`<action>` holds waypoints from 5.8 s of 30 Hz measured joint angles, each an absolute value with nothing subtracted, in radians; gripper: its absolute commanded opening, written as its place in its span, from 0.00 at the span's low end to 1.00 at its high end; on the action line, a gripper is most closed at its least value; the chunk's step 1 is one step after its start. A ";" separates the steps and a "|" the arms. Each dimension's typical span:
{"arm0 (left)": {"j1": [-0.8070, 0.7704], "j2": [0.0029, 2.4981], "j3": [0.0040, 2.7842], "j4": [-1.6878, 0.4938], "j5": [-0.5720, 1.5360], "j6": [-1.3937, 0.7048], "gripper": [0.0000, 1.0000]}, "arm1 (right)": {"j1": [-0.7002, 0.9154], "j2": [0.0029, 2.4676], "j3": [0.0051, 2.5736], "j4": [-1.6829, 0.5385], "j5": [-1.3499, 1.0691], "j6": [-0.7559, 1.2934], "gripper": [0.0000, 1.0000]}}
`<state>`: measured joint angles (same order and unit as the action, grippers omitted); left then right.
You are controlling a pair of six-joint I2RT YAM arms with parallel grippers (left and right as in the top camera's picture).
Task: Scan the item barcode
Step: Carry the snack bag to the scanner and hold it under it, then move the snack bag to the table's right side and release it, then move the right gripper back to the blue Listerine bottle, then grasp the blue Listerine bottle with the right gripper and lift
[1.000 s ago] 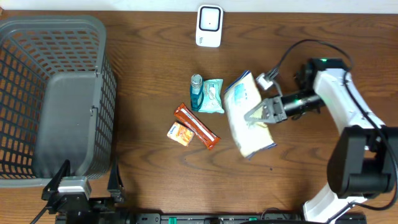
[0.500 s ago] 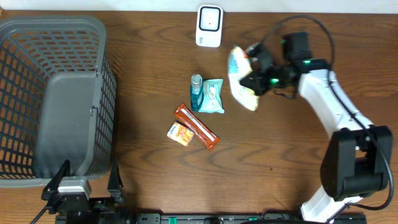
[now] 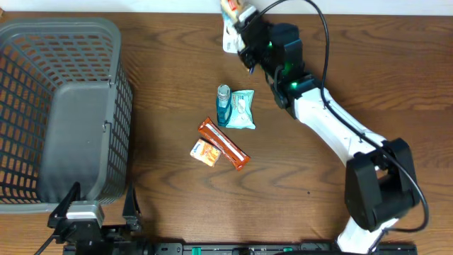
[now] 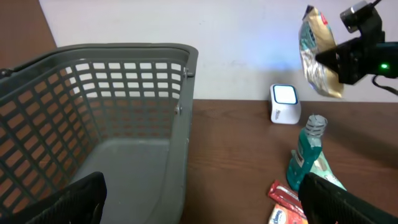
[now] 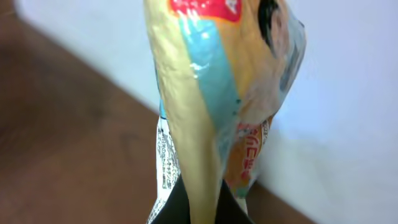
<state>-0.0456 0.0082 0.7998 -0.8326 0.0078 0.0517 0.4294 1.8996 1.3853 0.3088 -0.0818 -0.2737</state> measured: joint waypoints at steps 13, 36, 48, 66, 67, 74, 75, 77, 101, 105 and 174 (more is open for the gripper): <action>-0.046 0.008 0.800 -0.832 0.010 0.052 0.98 | 0.426 2.415 1.975 0.186 0.026 -0.273 0.01; -0.046 0.008 0.800 -0.833 0.014 0.052 0.98 | 0.382 2.337 2.108 -0.522 0.481 -0.311 0.01; -0.046 0.008 0.800 -0.833 0.014 0.052 0.98 | -0.095 2.290 2.098 -0.691 0.772 -0.261 0.01; -0.046 0.008 0.800 -0.833 0.014 0.052 0.98 | -0.587 2.291 1.853 -0.638 0.541 -0.200 0.03; -0.046 0.008 0.800 -0.833 0.014 0.052 0.98 | -0.596 2.291 1.851 -0.637 0.535 -0.183 0.07; -0.046 0.008 0.800 -0.833 0.014 0.052 0.98 | -0.616 2.291 1.852 -0.647 0.544 -0.086 0.84; -0.046 0.008 0.800 -0.833 0.014 0.052 0.98 | -0.617 2.290 1.852 -0.654 0.546 -0.076 0.90; -0.046 0.008 0.800 -0.833 0.014 0.052 0.98 | -0.615 2.288 1.852 -0.666 0.546 -0.047 0.99; -0.046 0.008 0.800 -0.834 0.014 0.052 0.98 | -0.240 1.808 1.856 -0.844 -0.863 -0.184 0.99; -0.046 0.008 0.800 -0.833 0.014 0.052 0.98 | -0.082 1.813 1.855 -1.071 -0.920 -0.577 0.99; -0.046 0.008 0.800 -0.833 0.017 0.052 0.98 | 0.515 2.088 1.850 -0.742 0.020 0.131 0.34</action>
<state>-0.0456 0.0082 0.7998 -0.8330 0.0166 0.0517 0.5148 2.0876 1.8503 -0.7418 0.0196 0.1314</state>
